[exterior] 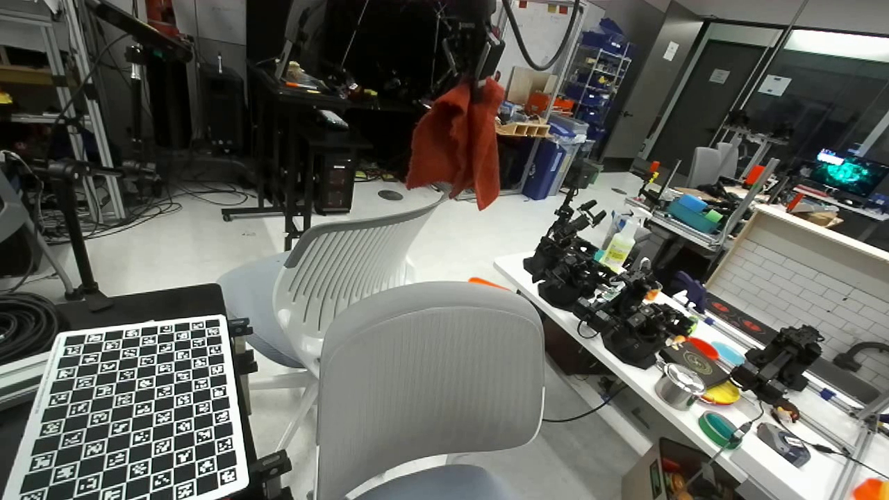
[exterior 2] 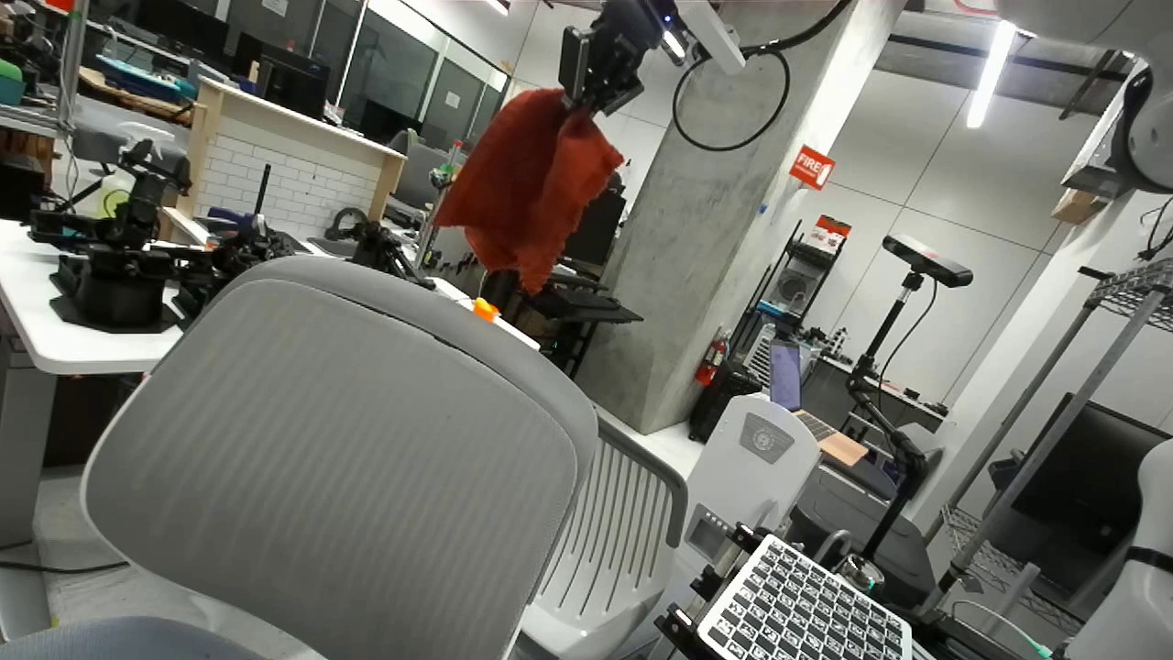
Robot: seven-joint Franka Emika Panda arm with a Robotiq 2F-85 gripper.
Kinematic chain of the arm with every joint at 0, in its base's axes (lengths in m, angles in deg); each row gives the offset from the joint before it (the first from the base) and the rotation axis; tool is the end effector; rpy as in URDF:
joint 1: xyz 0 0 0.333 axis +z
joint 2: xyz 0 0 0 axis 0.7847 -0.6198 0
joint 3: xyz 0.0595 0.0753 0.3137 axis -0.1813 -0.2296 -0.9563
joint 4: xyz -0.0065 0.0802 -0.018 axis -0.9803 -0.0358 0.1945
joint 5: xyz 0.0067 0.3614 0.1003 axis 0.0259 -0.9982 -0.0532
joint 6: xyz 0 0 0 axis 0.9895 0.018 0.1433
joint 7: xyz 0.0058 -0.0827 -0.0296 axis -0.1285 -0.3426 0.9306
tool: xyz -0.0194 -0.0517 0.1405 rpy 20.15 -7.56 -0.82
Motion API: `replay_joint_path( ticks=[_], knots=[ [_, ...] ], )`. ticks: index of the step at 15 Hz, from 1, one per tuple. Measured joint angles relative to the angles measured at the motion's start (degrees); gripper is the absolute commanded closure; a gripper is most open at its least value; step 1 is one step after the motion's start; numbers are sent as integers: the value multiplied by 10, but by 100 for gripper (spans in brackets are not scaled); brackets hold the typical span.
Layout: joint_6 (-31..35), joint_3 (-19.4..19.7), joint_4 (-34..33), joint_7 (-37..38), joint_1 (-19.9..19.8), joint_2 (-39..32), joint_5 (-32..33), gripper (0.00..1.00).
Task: Remove the orange cloth from the right chair, put it on the left chair and put it back on the right chair
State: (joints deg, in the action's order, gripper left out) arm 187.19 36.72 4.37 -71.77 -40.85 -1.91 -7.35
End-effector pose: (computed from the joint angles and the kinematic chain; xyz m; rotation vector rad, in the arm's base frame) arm 0.6678 0.1573 0.5349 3.0099 0.0613 0.5006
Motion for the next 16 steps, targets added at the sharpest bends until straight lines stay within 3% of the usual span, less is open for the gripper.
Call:
replay_joint_path(
  ticks=[16],
  knots=[
    [0, -4, 3, 1, 71, -53, 1, 97]
  ],
)
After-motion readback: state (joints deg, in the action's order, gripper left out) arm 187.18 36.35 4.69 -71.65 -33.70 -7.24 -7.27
